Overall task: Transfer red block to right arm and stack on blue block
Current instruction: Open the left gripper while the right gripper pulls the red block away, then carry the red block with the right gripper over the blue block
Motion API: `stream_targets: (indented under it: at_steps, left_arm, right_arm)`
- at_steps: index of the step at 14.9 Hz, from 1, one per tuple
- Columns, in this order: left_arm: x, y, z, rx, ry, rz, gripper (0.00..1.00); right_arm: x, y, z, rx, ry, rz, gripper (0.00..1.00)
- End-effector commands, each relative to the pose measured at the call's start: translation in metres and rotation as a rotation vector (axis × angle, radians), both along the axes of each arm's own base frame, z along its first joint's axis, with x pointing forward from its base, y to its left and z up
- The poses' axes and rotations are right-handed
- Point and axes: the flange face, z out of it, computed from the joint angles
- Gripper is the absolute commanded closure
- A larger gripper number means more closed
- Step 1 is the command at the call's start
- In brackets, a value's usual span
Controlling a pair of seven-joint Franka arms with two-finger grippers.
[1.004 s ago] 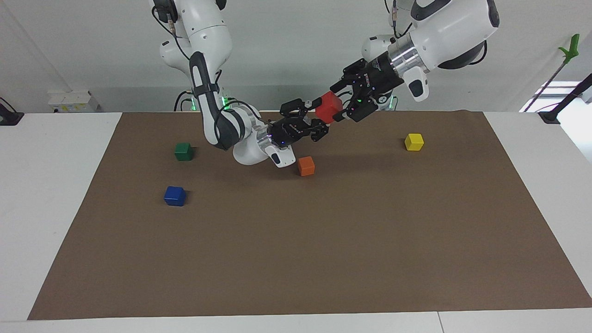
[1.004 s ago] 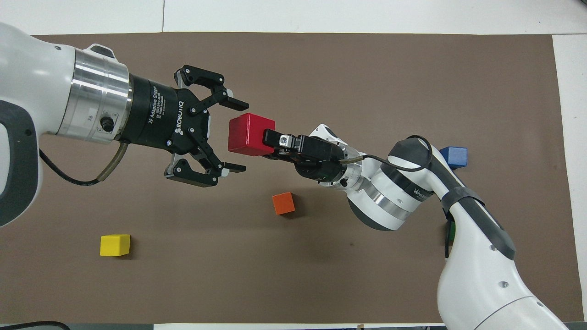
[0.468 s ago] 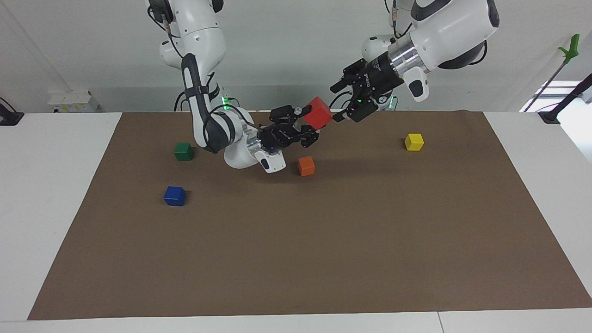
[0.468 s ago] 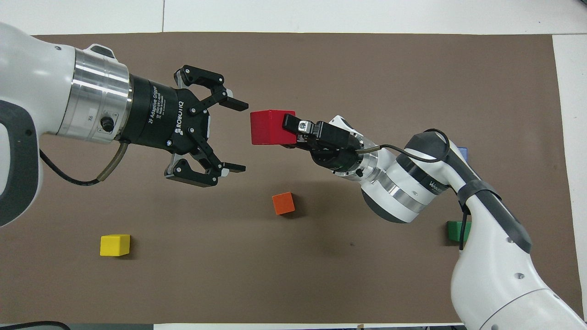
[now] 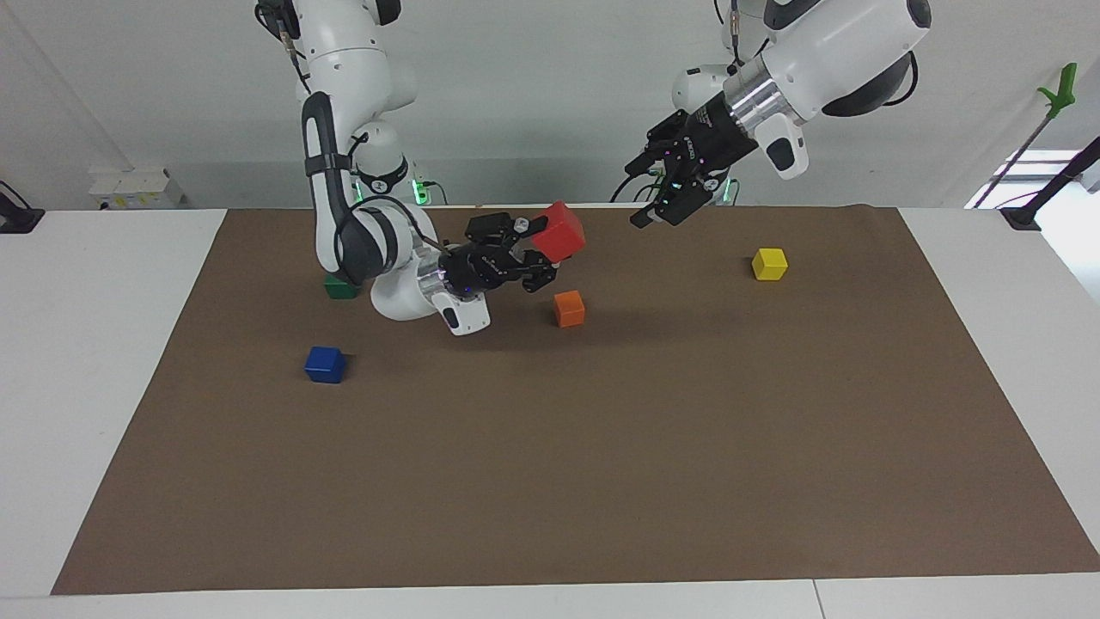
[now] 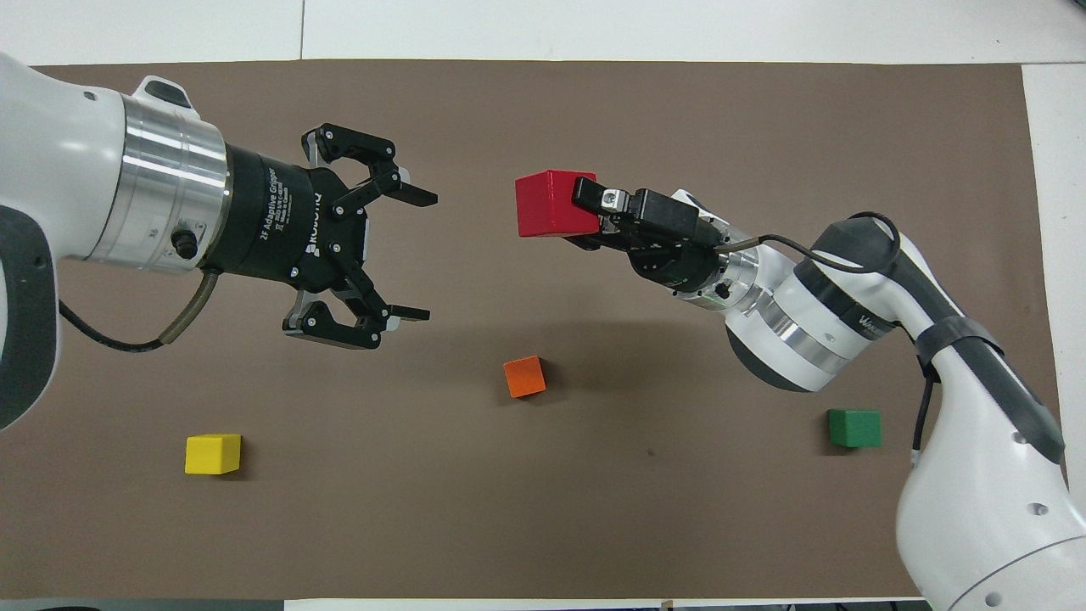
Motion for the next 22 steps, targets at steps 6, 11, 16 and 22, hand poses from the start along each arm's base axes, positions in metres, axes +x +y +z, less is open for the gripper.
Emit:
stream_targets:
  at_steps: [6,11,16,22]
  left_arm:
    - [0.001,0.072,-0.023,0.344,-0.234,-0.392,0.00]
    - [0.004,0.120,-0.039,0.489,-0.354,-0.729,0.00]
    - [-0.001,0.154,-0.052,0.525,-0.392,-1.041,0.00]
    - [-0.002,0.179,-0.054,0.539,-0.397,-1.281,0.00]
  right_arm:
    - [0.000,-0.067,0.056,-0.230,0.069,0.038,1.00]
    - [-0.007,-0.108,0.086,-0.377,0.108,0.083,1.00]
    - [-0.020,-0.150,0.119,-0.582,0.148,0.118,1.00]
    - [-0.028,-0.172,0.160,-0.866,0.173,0.156,1.00]
